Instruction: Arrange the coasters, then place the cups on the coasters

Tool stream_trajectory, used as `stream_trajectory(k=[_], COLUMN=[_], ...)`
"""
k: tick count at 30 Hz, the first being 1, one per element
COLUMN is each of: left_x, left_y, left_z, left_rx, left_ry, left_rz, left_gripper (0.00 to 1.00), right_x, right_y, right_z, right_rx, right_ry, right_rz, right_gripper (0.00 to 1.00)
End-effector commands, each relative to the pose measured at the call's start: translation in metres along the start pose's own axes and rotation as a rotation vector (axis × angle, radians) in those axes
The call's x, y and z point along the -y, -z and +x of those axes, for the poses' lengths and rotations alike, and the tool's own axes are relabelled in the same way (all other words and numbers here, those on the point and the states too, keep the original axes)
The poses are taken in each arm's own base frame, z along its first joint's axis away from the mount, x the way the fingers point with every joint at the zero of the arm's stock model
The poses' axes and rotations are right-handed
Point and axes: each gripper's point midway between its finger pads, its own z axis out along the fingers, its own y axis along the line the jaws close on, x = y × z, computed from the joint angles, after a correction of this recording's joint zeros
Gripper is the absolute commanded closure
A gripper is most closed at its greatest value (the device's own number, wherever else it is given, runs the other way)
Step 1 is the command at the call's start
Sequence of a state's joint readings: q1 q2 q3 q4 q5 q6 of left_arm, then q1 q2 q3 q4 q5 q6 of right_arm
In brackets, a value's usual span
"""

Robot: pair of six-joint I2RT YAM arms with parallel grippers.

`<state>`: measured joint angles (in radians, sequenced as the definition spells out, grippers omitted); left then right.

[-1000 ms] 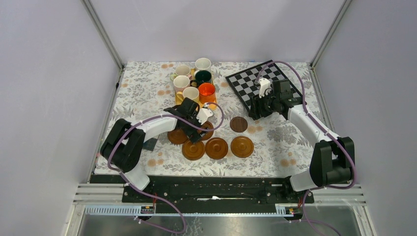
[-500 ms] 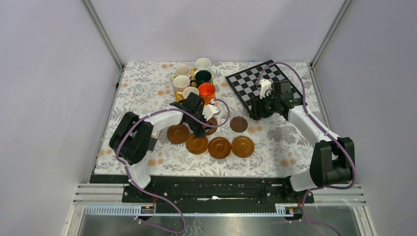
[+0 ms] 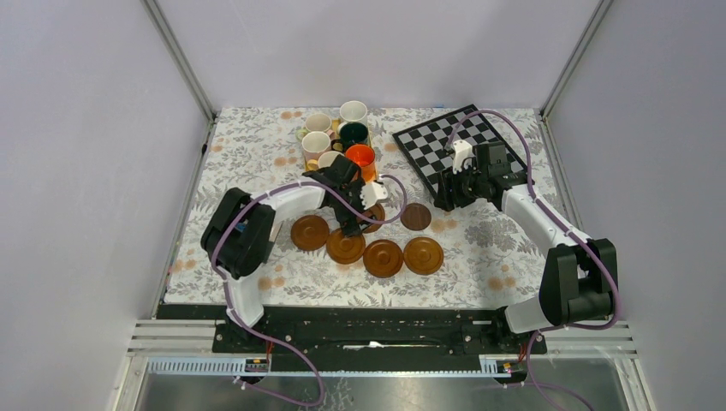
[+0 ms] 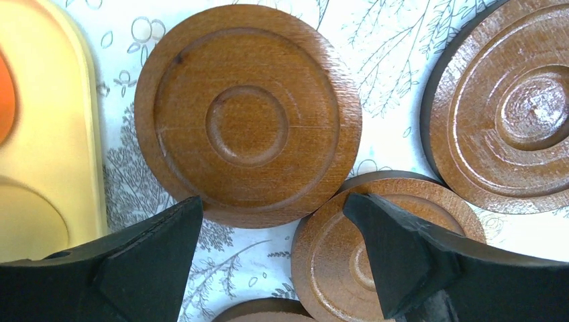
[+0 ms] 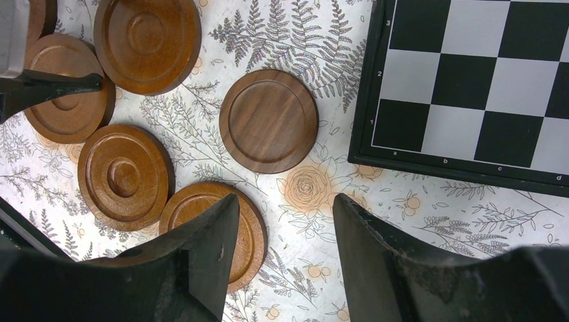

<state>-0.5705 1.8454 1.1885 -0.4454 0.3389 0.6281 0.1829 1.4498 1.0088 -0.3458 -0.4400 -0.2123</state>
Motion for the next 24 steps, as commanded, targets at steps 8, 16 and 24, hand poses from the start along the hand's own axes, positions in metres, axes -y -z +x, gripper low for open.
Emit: stream_trajectory(k=[8, 16, 24], left_x=[0.010, 0.019, 0.006], left_y=[-0.009, 0.006, 0.049], left_z=[-0.024, -0.049, -0.067], left_rx=[0.031, 0.085, 0.179], left_ry=[-0.176, -0.237, -0.190], left_rz=[0.187, 0.231, 0.028], left_gripper=[0.09, 0.11, 0.12], right_x=[-0.005, -0.006, -0.007], right_y=[0.008, 0.008, 0.010], right_z=[-0.012, -0.013, -0.011], right_rx=[0.053, 0.055, 0.058], right_ry=[0.021, 0.022, 0.027], right_rz=[-0.017, -0.021, -0.020], right_gripper=[0.39, 0.40, 0.40])
